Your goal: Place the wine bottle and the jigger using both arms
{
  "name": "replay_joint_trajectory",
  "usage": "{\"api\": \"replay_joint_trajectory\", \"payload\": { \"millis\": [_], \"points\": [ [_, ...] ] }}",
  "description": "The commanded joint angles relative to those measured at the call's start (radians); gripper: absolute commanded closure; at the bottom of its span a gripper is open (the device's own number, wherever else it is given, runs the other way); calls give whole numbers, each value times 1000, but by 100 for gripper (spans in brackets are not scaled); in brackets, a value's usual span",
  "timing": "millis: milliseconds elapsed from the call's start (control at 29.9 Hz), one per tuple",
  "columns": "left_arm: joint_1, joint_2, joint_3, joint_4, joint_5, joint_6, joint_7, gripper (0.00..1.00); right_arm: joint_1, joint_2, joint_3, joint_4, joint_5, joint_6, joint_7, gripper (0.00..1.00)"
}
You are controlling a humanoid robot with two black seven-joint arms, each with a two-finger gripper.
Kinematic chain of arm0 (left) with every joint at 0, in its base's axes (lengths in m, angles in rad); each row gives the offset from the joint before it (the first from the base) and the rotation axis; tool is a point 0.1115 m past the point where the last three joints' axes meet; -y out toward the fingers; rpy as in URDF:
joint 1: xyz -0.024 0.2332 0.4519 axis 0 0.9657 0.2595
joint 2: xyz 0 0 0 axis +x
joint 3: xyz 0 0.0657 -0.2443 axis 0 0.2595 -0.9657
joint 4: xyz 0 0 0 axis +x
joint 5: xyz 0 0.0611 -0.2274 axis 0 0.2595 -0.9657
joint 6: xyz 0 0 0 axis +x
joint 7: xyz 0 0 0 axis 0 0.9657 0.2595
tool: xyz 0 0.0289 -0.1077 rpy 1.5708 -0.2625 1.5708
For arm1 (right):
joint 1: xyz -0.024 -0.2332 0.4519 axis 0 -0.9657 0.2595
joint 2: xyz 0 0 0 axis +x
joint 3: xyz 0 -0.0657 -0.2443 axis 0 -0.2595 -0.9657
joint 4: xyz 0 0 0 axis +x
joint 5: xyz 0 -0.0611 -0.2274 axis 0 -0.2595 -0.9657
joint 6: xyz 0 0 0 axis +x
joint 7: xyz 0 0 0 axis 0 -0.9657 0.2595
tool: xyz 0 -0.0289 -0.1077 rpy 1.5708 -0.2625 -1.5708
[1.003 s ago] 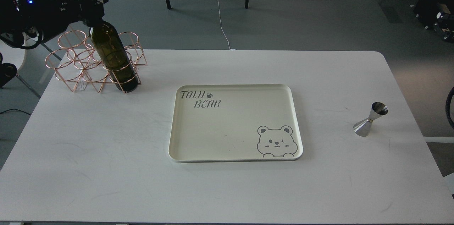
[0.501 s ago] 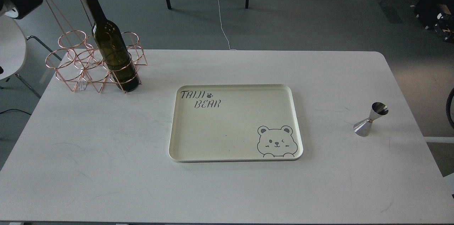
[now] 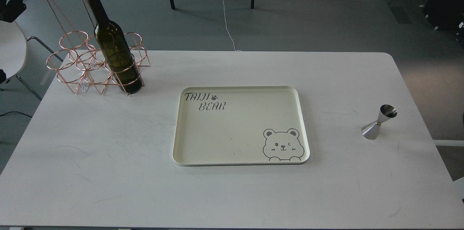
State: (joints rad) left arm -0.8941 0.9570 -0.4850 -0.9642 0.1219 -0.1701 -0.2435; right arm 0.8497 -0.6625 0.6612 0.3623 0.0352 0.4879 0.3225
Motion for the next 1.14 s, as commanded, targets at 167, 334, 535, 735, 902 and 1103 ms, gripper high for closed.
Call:
{"api": "replay_joint_trajectory", "payload": {
  "millis": [167,334,535,735,902,1103],
  "points": [
    [63,-125,-10,248,-283,-255,-11,2,-43,35,1,-2,244,1,-85,1],
    [95,-139,-10,260,-409,-286,-10,2,-70,55,2,-2,310,1,-102,1],
    [155,-191,-18,262,-514,-296,-11,2,-90,87,5,0,313,1,-100,1],
    [195,-237,-87,262,-544,-319,-10,2,-98,124,35,-2,312,1,-100,1],
    [196,-244,-99,262,-544,-319,-7,2,-98,130,49,-2,311,1,-94,1],
    [196,-236,-101,259,-542,-319,-11,2,-93,129,40,3,305,1,-89,1]
  ]
}}
